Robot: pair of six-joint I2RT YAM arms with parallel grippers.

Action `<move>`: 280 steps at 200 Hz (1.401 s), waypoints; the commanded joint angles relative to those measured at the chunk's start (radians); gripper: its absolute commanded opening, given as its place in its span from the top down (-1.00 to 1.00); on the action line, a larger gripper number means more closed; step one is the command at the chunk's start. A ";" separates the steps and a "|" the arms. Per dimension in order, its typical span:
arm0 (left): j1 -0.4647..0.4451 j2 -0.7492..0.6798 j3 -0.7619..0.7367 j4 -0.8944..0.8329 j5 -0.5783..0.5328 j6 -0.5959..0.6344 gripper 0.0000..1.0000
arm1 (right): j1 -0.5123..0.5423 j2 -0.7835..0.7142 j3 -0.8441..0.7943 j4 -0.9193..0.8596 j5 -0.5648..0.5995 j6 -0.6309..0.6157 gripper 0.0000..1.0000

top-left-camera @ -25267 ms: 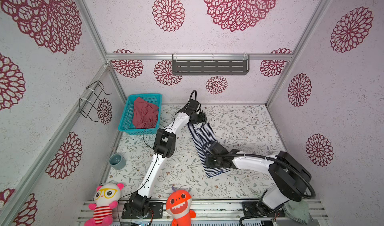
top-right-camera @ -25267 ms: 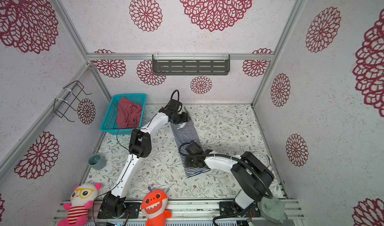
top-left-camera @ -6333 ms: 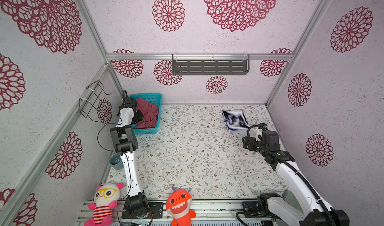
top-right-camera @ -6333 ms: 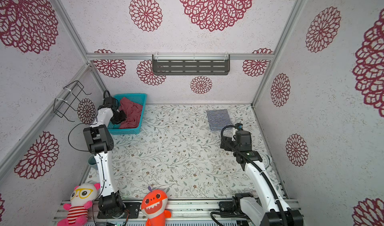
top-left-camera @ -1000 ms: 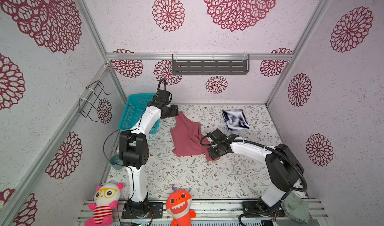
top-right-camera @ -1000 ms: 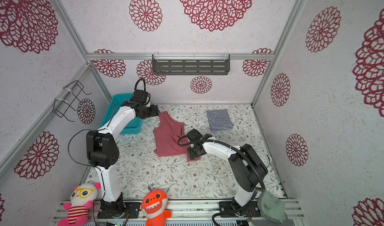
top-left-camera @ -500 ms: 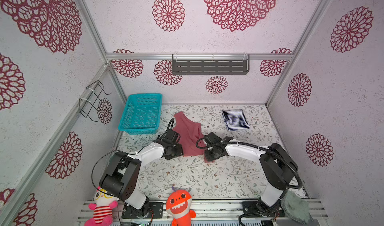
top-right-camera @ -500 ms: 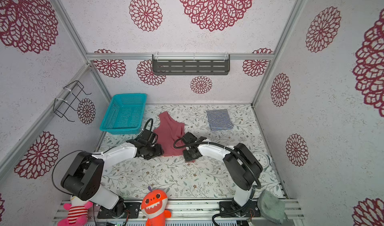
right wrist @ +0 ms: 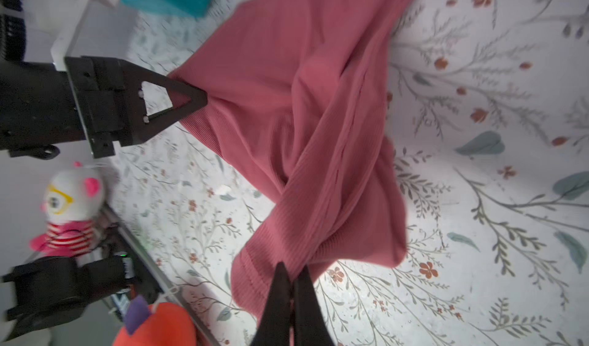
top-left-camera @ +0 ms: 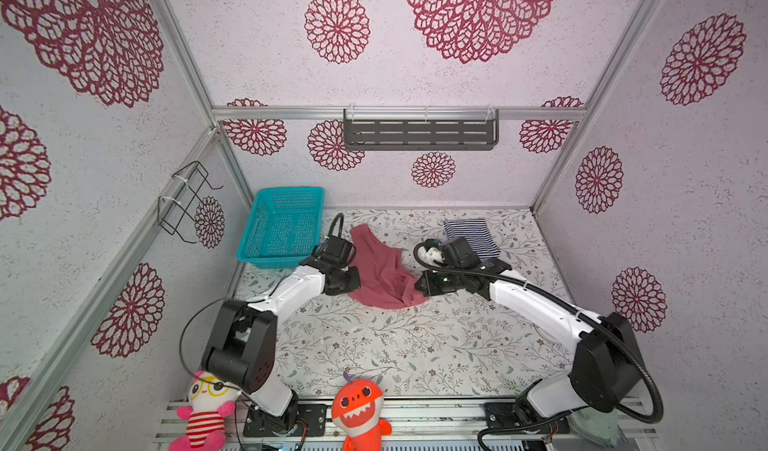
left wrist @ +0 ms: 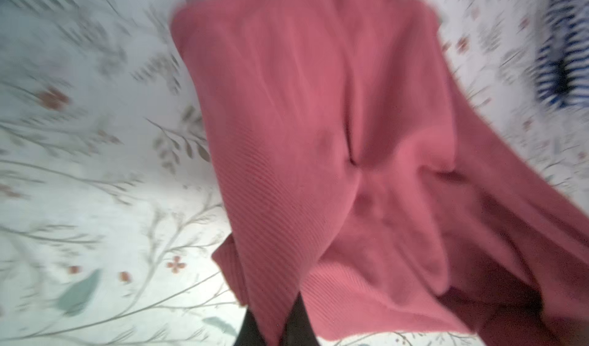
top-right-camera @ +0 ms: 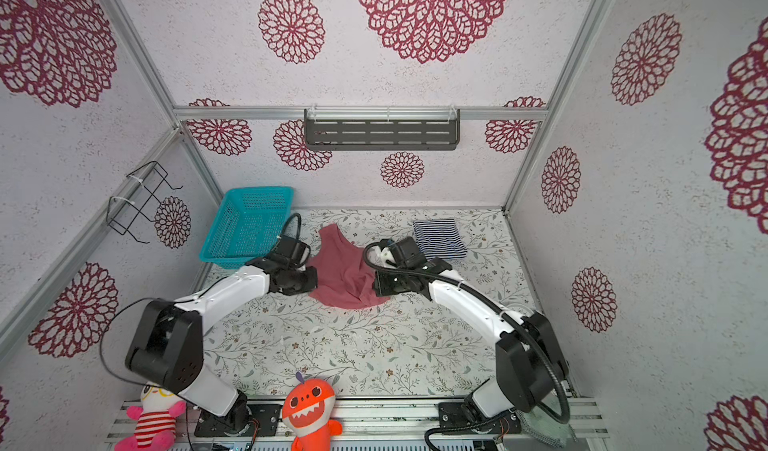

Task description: Fold and stack the tank tops

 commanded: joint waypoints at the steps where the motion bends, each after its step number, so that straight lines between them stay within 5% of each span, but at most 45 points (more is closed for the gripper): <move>1: 0.060 -0.073 0.170 -0.152 -0.048 0.177 1.00 | -0.061 -0.063 -0.007 0.055 -0.201 0.056 1.00; 21: 0.080 0.035 0.367 -0.232 0.003 0.279 1.00 | -0.130 -0.116 -0.087 0.123 -0.257 0.112 1.00; 42: 0.076 0.233 0.555 -0.268 0.064 0.331 1.00 | -0.179 -0.139 -0.154 0.082 -0.173 0.081 1.00; 64: 0.052 0.412 0.715 -0.296 0.092 0.354 -0.39 | -0.182 -0.141 -0.216 0.038 -0.049 0.015 1.00; 80: 0.039 0.466 0.754 -0.326 0.059 0.352 -0.68 | -0.181 -0.142 -0.275 0.065 -0.018 -0.011 0.96; 96: 0.028 0.373 0.649 -0.285 0.021 0.319 -0.79 | -0.181 -0.131 -0.318 0.091 0.001 -0.022 0.89; 122: 0.007 0.166 0.325 -0.168 -0.003 0.201 -0.80 | -0.181 -0.088 -0.346 0.110 0.027 -0.023 0.80; 160: -0.062 -0.017 -0.074 0.003 0.006 0.015 -0.52 | -0.179 -0.057 -0.345 0.111 0.037 -0.030 0.73; 239: -0.072 0.076 -0.234 0.101 0.010 -0.110 -0.31 | -0.180 -0.091 -0.358 0.090 0.064 -0.026 0.69; 280: -0.094 0.138 -0.261 0.186 0.045 -0.153 0.20 | -0.180 -0.081 -0.343 0.082 0.058 -0.024 0.66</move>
